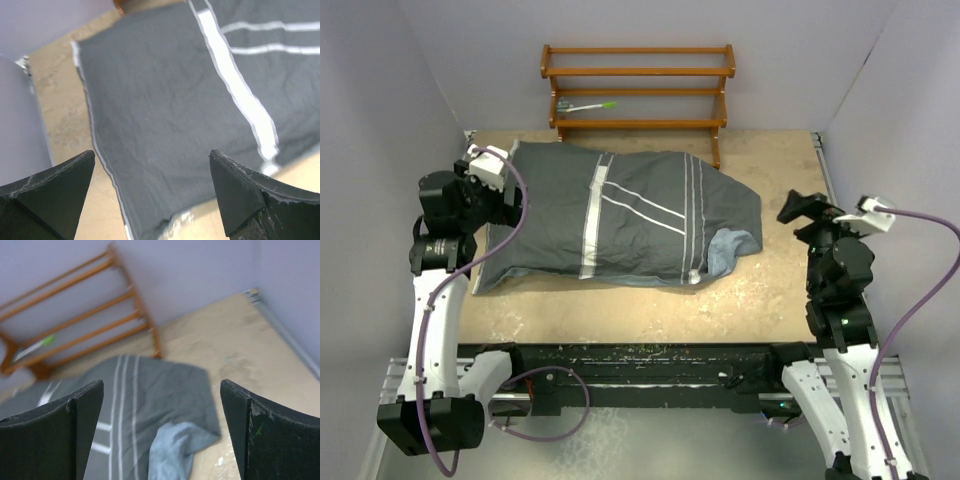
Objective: Remove the pillowcase from the pillow
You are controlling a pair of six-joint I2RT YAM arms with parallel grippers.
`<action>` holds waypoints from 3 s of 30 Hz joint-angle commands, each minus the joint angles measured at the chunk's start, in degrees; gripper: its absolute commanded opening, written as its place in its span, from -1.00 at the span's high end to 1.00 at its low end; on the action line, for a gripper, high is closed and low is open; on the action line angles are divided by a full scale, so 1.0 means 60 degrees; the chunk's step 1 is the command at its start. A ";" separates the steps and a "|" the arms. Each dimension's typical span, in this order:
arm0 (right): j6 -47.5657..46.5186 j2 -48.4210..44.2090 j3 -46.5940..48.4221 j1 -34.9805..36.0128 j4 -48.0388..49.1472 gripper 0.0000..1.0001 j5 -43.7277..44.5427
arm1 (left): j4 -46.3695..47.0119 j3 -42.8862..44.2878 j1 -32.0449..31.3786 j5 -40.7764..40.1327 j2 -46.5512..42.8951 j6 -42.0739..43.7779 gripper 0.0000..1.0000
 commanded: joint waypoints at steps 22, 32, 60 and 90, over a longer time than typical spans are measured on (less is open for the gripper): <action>-0.5092 1.0258 0.3100 1.0410 0.2547 -0.81 0.0813 | -0.3507 -0.0619 0.1242 0.0885 0.0808 0.3356 -0.99; -0.6527 1.3242 0.5228 1.0867 0.2710 -0.48 0.0985 | -0.3543 -0.0806 0.3264 0.1979 0.1476 0.4321 -1.00; -0.4519 1.1015 0.7581 0.9899 0.0708 1.00 0.0091 | -0.4271 -0.1656 0.4041 0.4212 -0.0844 0.6072 -0.98; -0.3156 0.9399 1.0439 0.8465 -0.1885 0.94 -0.0896 | -0.1507 0.1663 0.2216 0.4498 -0.1362 0.1712 1.00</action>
